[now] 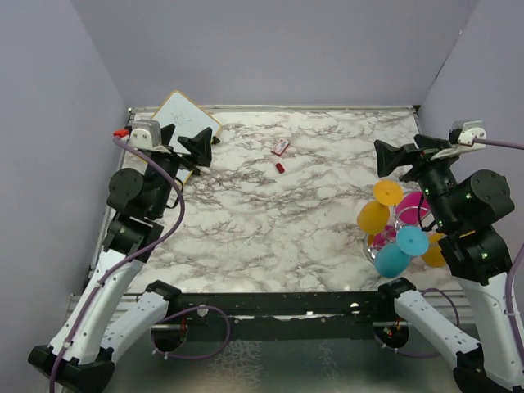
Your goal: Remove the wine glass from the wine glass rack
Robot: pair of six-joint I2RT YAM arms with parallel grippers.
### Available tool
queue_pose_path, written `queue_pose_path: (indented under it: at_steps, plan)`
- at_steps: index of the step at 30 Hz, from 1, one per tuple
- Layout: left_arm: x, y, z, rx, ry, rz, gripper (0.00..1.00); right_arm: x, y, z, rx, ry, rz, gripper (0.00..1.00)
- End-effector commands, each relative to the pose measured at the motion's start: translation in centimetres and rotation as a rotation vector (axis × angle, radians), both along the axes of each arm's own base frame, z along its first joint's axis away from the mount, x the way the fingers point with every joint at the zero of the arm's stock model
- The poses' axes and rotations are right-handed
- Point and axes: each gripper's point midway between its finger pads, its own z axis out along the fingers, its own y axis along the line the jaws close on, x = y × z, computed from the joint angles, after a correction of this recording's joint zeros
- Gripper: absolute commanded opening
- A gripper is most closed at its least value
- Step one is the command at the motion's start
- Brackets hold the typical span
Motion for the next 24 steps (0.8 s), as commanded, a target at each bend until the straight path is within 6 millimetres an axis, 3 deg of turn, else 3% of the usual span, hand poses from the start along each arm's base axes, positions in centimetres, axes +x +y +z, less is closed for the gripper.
queue_pose_path:
  at_steps: [1,7,12,19,24]
  plan:
    - [0.6,-0.9,-0.3,-0.025,-0.035,-0.055,0.97,0.7,0.0,0.3,0.047,0.020,-0.011,0.99]
    - [2.0,-2.4,-3.0,-0.022,0.005,-0.113,0.98,1.6,0.8,-0.3,0.057,0.059,0.011,0.99]
    - [3.0,-4.7,-5.1,-0.044,0.061,-0.203,0.99,1.7,0.9,0.0,0.079,0.056,0.021,0.99]
    - [3.8,-10.8,-8.5,-0.093,0.210,-0.456,0.99,-0.8,0.4,1.4,0.063,-0.028,0.038,0.99]
    - [2.7,-16.1,-13.5,-0.199,0.461,-0.685,0.99,-3.3,-0.3,3.0,0.046,-0.141,0.046,0.99]
